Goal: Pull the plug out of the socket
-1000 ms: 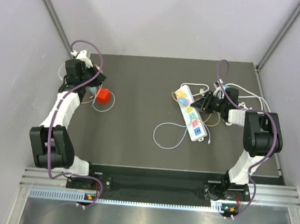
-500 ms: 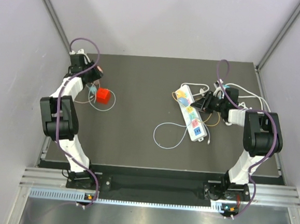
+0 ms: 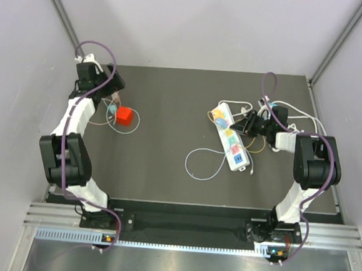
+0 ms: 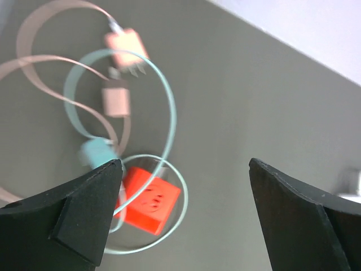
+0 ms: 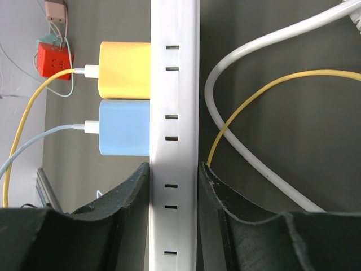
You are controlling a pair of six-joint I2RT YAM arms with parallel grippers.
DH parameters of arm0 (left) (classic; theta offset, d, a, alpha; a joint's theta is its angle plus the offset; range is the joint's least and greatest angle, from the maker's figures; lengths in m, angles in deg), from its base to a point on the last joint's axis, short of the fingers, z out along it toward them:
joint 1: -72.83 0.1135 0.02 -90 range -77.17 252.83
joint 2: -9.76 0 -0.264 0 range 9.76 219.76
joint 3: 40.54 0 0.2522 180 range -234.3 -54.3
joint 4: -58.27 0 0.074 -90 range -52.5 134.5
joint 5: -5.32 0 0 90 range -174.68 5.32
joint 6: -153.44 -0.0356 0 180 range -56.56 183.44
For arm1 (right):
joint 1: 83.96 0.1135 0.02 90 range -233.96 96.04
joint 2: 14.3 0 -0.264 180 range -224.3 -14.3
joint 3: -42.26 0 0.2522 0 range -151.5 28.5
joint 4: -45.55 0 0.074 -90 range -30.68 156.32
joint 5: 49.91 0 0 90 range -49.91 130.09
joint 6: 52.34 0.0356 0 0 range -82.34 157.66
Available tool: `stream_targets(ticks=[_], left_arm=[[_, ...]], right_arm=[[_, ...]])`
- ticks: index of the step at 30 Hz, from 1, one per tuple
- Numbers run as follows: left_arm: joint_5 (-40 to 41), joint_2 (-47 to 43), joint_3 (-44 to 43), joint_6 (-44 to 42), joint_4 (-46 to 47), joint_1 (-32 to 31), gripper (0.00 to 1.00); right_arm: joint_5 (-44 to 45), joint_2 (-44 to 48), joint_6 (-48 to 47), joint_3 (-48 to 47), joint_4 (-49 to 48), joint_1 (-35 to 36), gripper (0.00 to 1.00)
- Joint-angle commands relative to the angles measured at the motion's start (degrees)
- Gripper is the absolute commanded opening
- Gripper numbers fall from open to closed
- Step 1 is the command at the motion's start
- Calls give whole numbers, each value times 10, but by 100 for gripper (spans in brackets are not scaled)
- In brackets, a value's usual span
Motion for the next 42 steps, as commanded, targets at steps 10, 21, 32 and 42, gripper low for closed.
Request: stream_targets(ticks=[10, 21, 32, 42], left_arm=[[-69, -155, 68, 1, -2, 1, 97], [-224, -149, 182, 163, 131, -212, 78], [-55, 7, 203, 313, 317, -406, 71], [-26, 155, 101, 354, 376, -465, 69]], right_arm=[[-12, 9, 1, -18, -38, -9, 0], [-17, 9, 4, -17, -41, -9, 0], [-18, 9, 8, -18, -44, -9, 0], [-23, 9, 15, -17, -49, -8, 0]])
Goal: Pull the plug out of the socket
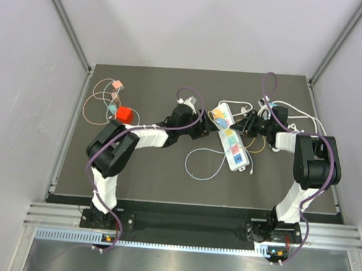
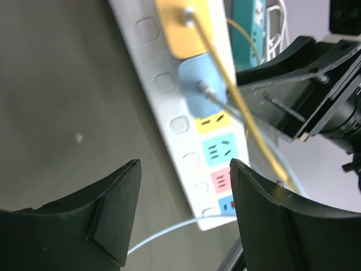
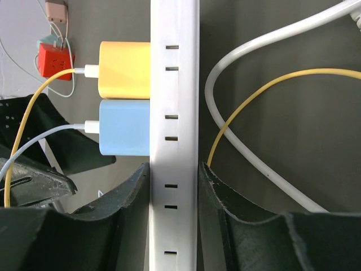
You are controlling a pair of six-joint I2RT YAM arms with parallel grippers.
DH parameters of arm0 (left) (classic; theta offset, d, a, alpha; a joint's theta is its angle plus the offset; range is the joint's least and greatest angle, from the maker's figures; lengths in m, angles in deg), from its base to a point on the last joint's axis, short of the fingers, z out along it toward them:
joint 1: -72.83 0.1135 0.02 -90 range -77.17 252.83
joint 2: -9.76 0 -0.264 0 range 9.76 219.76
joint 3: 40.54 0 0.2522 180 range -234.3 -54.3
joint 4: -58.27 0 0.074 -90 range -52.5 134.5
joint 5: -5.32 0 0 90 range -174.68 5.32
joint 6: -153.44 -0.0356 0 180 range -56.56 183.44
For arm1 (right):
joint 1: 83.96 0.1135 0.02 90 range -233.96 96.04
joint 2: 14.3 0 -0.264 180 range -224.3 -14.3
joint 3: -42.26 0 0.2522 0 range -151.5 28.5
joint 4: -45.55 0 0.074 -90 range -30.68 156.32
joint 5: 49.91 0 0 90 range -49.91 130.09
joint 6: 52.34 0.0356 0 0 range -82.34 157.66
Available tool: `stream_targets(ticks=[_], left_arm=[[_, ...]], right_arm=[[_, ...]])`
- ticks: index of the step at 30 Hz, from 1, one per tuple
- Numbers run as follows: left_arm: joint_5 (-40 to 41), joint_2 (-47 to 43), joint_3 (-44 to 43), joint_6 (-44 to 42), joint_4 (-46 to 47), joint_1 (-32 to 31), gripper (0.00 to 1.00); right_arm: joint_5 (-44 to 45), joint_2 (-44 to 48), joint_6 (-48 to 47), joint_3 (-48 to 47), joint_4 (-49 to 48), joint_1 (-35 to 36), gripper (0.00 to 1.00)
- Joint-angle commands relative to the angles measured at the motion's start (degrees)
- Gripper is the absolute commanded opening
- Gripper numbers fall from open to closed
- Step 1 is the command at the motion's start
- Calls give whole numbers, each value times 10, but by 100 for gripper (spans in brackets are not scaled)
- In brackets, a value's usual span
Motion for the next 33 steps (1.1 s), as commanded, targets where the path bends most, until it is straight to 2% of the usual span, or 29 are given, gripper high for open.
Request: stream_targets(ticks=[1, 12, 20, 24, 29, 33], left_arm=[[23, 18, -41, 28, 77, -9, 69], [65, 76, -95, 61, 93, -20, 69], [93, 119, -152, 68, 71, -36, 65], [108, 132, -191, 46, 26, -44, 58], [144, 138, -229, -18, -62, -57, 38], [169, 141, -245, -40, -89, -57, 40]], right_arm=[[-22, 9, 11, -16, -50, -8, 0], [-22, 9, 14, -17, -52, -8, 0], [-20, 9, 14, -16, -52, -8, 0], [-17, 10, 14, -15, -52, -8, 0], [-11, 14, 9, -14, -49, -8, 0], [-10, 15, 6, -15, -47, -8, 0]])
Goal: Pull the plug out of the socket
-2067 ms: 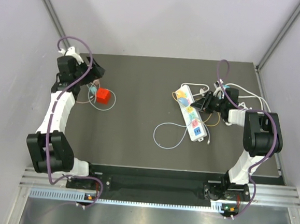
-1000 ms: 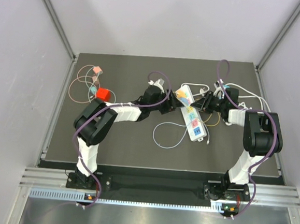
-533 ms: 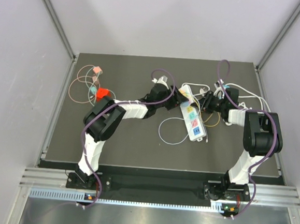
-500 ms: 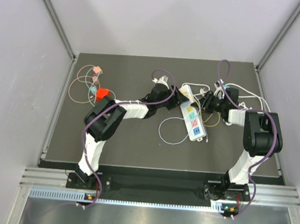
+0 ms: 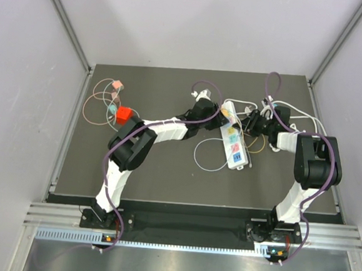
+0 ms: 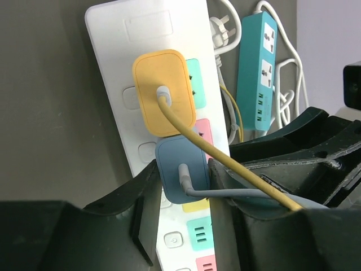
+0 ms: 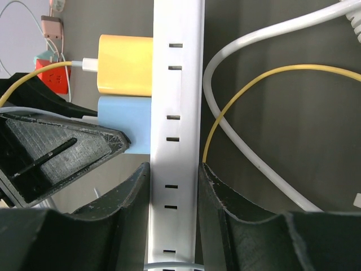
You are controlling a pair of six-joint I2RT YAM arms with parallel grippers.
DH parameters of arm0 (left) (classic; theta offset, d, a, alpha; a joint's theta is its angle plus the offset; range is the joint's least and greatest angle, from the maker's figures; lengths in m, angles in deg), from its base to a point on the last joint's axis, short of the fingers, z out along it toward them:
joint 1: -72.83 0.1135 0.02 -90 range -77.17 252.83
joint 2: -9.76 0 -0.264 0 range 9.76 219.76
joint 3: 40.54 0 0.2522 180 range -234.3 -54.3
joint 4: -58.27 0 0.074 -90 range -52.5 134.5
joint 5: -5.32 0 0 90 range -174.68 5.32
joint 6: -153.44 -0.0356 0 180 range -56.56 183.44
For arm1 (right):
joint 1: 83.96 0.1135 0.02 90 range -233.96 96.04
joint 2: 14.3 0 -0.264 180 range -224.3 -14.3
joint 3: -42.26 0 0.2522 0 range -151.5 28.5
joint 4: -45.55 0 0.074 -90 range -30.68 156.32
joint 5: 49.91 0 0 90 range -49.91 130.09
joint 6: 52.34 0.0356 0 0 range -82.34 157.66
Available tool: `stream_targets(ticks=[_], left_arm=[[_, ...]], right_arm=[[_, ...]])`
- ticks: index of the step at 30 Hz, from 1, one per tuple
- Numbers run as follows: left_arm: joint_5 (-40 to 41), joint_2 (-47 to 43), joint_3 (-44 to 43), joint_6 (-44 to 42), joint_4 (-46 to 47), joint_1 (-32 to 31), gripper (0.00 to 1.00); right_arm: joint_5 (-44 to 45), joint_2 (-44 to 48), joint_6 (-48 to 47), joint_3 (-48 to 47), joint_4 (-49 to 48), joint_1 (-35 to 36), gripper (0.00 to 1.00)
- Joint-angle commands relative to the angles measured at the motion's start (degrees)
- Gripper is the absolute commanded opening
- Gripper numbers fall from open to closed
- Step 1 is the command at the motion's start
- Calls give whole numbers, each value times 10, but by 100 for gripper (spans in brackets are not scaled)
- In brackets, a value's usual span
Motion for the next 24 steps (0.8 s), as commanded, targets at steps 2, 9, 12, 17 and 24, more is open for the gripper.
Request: stream_targets(ticks=[2, 9, 12, 17, 24], left_arm=[[38, 2, -32, -45, -22, -5, 46], [53, 22, -53, -44, -38, -6, 51], [51, 28, -59, -39, -37, -6, 42], [32, 18, -53, -37, -24, -6, 0], [-46, -67, 45, -1, 26, 6, 0]], right_arm=[[-24, 17, -9, -15, -41, 1, 0], [-18, 22, -15, -15, -36, 3, 0], [-14, 23, -18, -14, -35, 4, 0], [7, 30, -33, -14, -20, 7, 0], [108, 83, -64, 10, -14, 7, 0]])
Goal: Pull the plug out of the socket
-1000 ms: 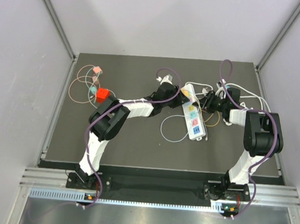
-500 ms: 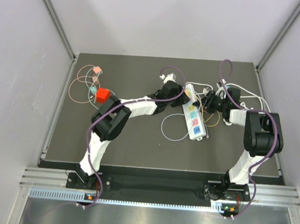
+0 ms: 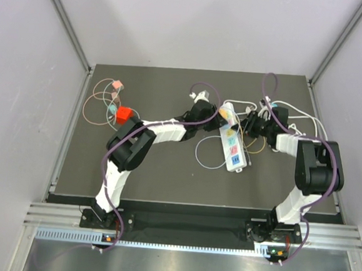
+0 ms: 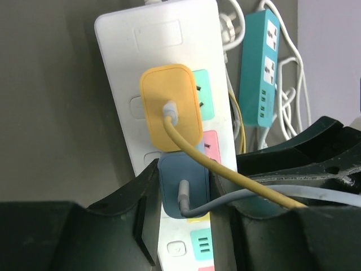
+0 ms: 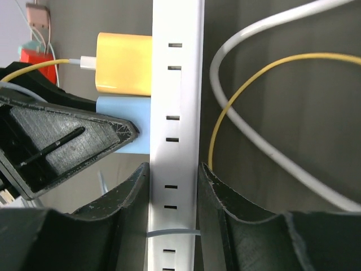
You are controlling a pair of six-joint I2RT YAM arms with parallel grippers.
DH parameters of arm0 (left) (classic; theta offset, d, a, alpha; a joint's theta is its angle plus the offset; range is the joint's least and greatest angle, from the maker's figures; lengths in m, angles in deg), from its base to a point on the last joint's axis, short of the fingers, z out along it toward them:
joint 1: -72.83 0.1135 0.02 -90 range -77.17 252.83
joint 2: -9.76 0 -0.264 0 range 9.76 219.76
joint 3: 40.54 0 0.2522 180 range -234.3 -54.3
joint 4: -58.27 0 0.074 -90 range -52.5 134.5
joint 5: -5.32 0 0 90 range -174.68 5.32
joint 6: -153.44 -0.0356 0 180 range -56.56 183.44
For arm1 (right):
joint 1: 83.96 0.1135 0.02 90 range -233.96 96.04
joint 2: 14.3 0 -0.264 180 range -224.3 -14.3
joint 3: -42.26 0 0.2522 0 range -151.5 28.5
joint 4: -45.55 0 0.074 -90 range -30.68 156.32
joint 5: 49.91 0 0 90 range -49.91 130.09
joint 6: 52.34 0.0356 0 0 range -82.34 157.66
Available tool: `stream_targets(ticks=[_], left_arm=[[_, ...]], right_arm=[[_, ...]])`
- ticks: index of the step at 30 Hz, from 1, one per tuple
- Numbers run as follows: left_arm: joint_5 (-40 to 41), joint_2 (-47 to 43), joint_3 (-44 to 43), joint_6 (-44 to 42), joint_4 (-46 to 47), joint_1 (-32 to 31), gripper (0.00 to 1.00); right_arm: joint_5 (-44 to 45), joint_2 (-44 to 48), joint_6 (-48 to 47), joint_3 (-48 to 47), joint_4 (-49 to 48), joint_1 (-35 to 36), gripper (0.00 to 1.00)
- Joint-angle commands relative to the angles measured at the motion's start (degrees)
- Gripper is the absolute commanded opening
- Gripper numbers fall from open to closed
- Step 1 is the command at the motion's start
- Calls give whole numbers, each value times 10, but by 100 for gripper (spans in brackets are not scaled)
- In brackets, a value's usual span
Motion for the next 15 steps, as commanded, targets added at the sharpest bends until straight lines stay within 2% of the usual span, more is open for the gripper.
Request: stream_targets(ticks=[1, 5, 8, 15], left_arm=[[-77, -77, 56, 14, 38, 11, 0], [-117, -129, 128, 46, 64, 34, 0], [-117, -148, 126, 1, 35, 38, 0], [-103, -157, 98, -171, -87, 37, 0]], right_arm=[[73, 60, -41, 5, -45, -4, 0], [86, 57, -44, 6, -44, -5, 0], [85, 51, -43, 5, -43, -6, 0], [90, 54, -43, 9, -45, -11, 0]])
